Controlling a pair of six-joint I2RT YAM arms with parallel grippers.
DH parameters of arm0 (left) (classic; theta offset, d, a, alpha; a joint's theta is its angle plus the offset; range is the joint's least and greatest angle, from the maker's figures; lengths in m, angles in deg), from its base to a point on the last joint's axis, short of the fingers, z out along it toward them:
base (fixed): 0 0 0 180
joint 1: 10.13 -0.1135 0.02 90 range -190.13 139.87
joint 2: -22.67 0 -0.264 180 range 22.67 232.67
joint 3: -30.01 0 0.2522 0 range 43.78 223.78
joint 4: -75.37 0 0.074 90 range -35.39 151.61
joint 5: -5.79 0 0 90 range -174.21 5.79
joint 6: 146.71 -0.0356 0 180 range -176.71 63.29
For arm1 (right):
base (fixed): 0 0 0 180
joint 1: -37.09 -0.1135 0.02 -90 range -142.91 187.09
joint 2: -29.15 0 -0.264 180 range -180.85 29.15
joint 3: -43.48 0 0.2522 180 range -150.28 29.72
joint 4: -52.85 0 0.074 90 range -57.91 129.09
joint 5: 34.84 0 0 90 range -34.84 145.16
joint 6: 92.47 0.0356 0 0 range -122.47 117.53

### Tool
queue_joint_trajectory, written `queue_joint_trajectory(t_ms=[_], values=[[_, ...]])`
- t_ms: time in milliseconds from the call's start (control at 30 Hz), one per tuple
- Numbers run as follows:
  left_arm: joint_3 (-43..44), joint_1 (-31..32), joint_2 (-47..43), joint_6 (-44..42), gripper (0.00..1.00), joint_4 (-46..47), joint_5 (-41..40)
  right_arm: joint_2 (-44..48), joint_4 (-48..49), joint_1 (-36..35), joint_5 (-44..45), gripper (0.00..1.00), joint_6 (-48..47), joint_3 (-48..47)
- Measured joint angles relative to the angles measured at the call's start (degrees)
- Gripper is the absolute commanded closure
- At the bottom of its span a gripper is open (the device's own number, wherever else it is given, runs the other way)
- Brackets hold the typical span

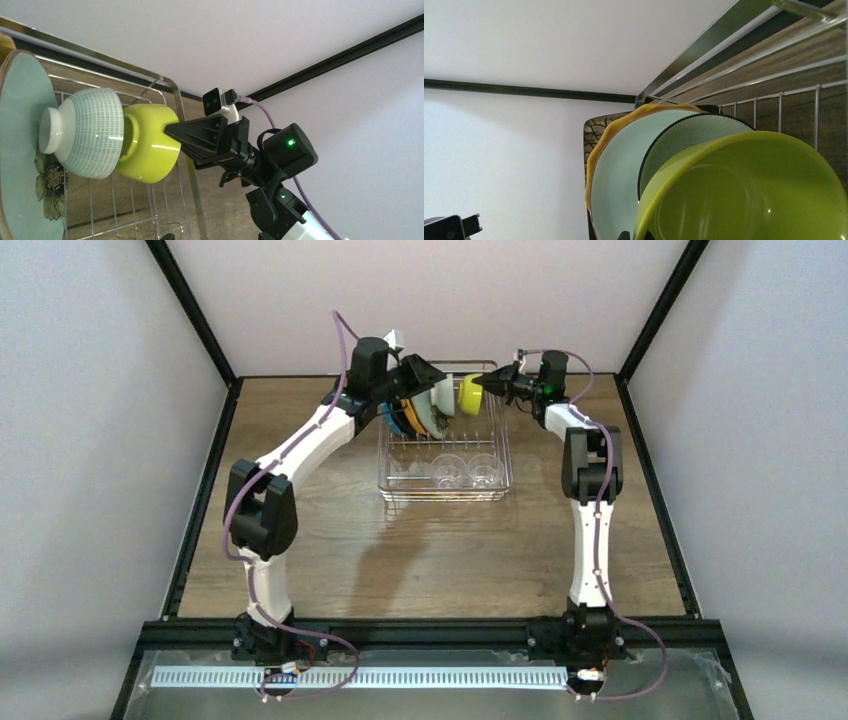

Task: Load the mixed dishes into the dish rack
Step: Turn the bowl upside down over the dish rack.

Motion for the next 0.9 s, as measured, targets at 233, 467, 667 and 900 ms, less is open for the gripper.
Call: queue_joint_trajectory(t_ms=[233, 467, 667, 900], values=[[1.60, -0.13, 1.14, 0.26, 0.04, 0.24, -0.02, -2.10, -0.79, 0.00, -0.39, 0.99, -0.09, -4.00], [2.75, -0.22, 2.23, 0.42, 0.04, -0.46, -0.02, -2.21, -3.21, 0.00, -0.39, 0.95, -1.70, -4.76], [3.52, -0.22, 2.23, 0.42, 0.04, -0.90, -0.02, -2.95, -7.43, 0.00, -0.28, 0.87, -4.44, -5.25], [3.52, -0.22, 2.23, 0.39, 0.04, -1.07, -0.11, -2.95, -9.75, -0.07, -0.15, 0.60, -6.71, -6.36]])
